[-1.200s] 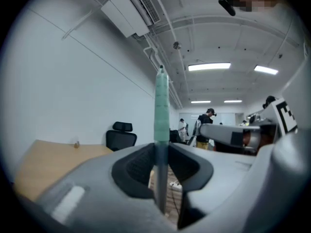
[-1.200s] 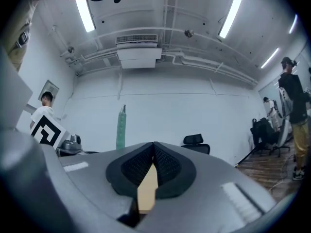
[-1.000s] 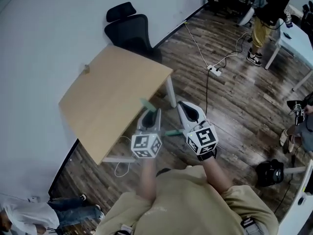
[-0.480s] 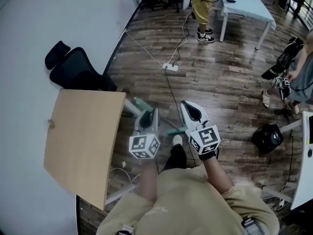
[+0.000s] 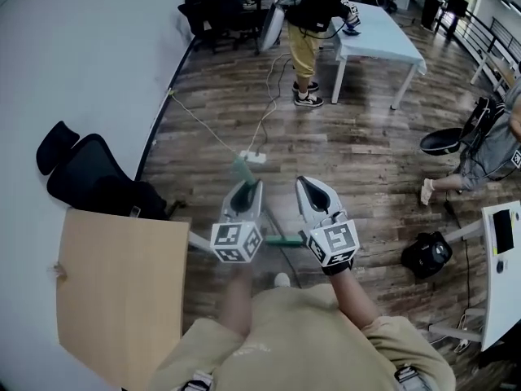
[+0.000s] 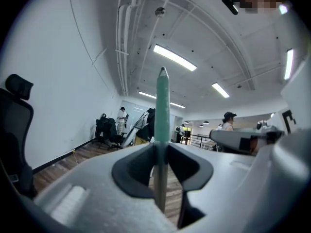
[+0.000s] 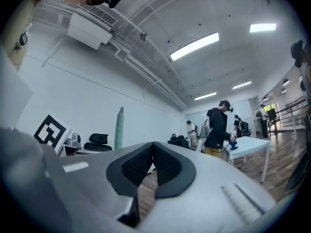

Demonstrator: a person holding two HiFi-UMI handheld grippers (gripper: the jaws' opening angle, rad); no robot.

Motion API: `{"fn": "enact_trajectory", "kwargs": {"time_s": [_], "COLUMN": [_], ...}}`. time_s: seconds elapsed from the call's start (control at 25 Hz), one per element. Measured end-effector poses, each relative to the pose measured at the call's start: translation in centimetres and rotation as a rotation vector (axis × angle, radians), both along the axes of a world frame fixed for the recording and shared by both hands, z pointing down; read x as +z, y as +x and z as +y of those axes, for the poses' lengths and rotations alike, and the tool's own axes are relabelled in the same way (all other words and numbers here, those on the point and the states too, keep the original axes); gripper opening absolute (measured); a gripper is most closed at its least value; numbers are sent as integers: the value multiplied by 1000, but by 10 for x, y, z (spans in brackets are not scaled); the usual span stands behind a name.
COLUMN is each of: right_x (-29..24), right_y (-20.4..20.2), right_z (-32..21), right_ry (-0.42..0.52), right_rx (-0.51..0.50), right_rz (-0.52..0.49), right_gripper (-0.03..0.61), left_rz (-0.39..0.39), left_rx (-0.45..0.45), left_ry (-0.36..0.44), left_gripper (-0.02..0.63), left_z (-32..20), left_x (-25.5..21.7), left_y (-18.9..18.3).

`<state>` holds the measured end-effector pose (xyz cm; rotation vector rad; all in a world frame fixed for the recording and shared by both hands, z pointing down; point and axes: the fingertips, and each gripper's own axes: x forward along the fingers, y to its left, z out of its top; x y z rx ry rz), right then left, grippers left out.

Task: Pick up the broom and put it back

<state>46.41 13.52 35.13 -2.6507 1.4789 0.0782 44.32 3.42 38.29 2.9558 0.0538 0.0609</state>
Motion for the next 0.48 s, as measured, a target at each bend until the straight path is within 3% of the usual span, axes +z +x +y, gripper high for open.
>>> {"fn": "enact_trajectory", "kwargs": {"time_s": [0.16,0.32,0.48], "right_x": [-14,-1,16], "right_y": [33,51,89], "right_z": [-36,-85,-126], "right_ry": [16,-18,-43], "right_rx": [50,14,-23], "right_rz": [43,11,-3], "right_gripper": [5,5,5], "left_rz": [27,-1,-25], "left_rx": [-8,-49,-91], "left_ry": [5,-42,-70], "left_gripper": [92,100,103], "left_z": [-41,-89,-135], "left_x": [-10,9,27], "left_y": [30,45,87]}}
